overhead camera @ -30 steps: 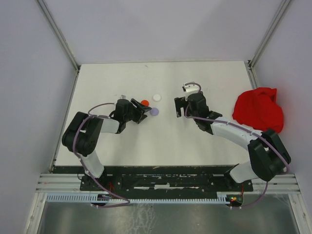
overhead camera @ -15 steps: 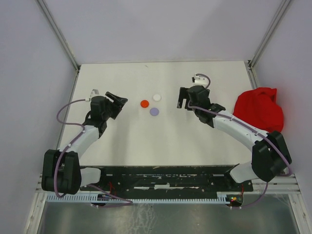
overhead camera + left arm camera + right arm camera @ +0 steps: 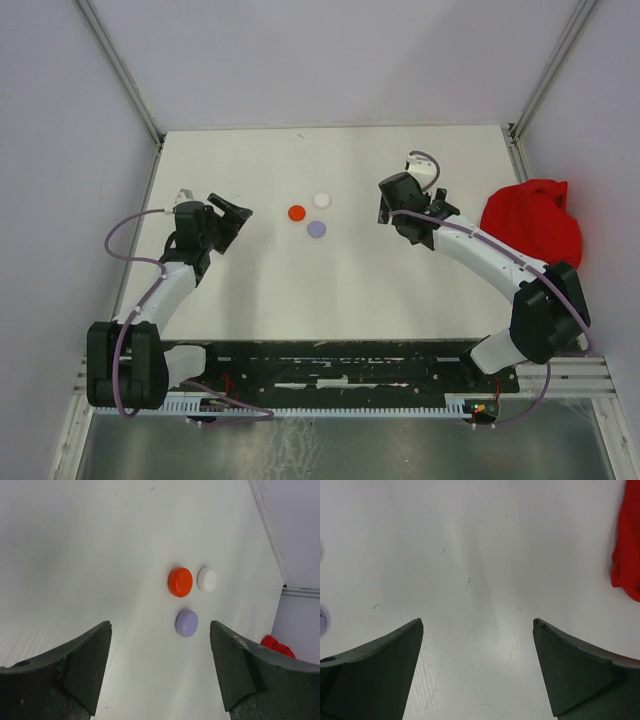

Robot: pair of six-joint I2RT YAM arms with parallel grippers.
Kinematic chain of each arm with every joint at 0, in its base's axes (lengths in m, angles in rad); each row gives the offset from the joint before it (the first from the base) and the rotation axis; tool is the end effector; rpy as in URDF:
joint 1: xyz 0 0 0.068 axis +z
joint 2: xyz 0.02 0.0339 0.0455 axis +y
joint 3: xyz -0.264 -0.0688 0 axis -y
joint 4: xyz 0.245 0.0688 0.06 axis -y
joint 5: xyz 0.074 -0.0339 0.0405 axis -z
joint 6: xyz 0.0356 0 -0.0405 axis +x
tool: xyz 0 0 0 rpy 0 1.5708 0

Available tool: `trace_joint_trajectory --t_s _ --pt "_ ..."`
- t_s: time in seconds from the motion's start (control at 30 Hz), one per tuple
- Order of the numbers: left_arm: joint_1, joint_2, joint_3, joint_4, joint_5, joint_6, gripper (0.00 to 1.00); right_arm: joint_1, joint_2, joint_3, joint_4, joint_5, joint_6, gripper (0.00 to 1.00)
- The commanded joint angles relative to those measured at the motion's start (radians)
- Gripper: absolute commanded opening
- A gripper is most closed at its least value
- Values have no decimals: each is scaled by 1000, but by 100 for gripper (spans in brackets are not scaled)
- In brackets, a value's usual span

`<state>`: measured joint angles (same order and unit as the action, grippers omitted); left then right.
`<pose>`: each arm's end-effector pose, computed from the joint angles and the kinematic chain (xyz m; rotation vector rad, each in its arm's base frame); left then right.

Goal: Insert the wireless bluetooth earbuds into the charging case
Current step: Reset both arms

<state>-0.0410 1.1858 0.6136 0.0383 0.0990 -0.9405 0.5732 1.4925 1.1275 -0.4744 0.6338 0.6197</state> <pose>0.2532 -0.0139 0.2203 -0.8915 1.9883 -0.6808 0.2788 0.1549 0.2689 0.3273 2.1924 -0.1237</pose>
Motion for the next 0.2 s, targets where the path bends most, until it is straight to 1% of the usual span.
trace_joint_trajectory --t_s 0.0,0.17 --pt "4 -31 42 -27 40 96 86 -3 -5 47 -92 50 38 99" --pt "6 -22 65 -37 64 103 86 -4 -23 49 -129 90 78 99"
